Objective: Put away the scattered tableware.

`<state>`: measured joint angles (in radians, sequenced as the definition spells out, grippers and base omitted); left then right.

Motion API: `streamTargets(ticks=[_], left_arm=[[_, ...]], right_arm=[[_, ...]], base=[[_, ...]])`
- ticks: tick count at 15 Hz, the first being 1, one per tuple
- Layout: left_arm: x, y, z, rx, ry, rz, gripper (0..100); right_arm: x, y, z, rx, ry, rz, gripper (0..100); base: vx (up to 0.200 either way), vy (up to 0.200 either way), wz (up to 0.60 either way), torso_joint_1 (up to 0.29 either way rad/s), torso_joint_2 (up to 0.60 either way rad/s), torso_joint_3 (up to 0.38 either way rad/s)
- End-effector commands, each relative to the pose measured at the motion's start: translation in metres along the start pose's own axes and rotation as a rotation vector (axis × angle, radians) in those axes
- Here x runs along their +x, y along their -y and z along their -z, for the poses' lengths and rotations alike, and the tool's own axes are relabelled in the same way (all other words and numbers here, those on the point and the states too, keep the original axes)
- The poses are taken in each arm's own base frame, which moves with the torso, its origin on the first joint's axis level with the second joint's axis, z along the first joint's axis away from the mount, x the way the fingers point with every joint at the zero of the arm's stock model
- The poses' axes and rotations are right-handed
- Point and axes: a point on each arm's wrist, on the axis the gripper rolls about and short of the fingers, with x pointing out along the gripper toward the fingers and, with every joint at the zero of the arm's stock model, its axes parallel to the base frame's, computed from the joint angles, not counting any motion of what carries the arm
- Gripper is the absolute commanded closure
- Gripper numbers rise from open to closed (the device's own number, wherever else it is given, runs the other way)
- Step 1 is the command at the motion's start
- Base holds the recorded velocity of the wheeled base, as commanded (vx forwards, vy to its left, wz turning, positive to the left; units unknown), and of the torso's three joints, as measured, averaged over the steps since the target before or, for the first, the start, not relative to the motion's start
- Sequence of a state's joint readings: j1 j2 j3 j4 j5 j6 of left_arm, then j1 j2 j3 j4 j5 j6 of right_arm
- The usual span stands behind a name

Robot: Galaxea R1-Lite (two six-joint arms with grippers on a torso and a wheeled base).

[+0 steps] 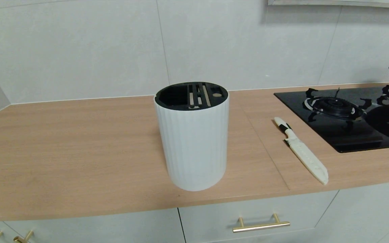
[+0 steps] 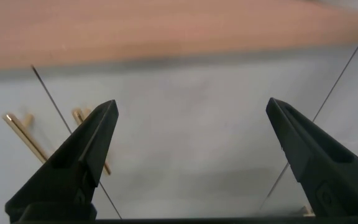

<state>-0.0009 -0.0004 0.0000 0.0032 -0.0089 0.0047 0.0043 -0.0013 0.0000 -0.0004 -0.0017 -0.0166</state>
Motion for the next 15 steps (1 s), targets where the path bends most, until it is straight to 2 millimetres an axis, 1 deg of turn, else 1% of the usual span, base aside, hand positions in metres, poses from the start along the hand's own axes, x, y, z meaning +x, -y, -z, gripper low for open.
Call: streamTargets(ticks=[1, 8, 15], left_arm=[[0.0000, 0.0000, 0.0000, 0.000, 0.000, -0.001, 0], [0.0000, 0.0000, 0.0000, 0.000, 0.000, -0.001, 0], [0.0000, 0.0000, 0.0000, 0.000, 0.000, -0.001, 0]], right_arm=[[0.0001, 0.0000, 0.0000, 0.000, -0.002, -0.001, 0], [0.0001, 0.0000, -0.0001, 0.000, 0.000, -0.001, 0], [0.0001, 0.0000, 0.0000, 0.000, -0.002, -0.001, 0]], base=[[0.000, 0.000, 0.00, 0.212, -0.49, -0.276], [0.000, 0.000, 0.00, 0.228, -0.51, -0.290], [0.000, 0.000, 0.00, 0.262, -0.56, -0.304]])
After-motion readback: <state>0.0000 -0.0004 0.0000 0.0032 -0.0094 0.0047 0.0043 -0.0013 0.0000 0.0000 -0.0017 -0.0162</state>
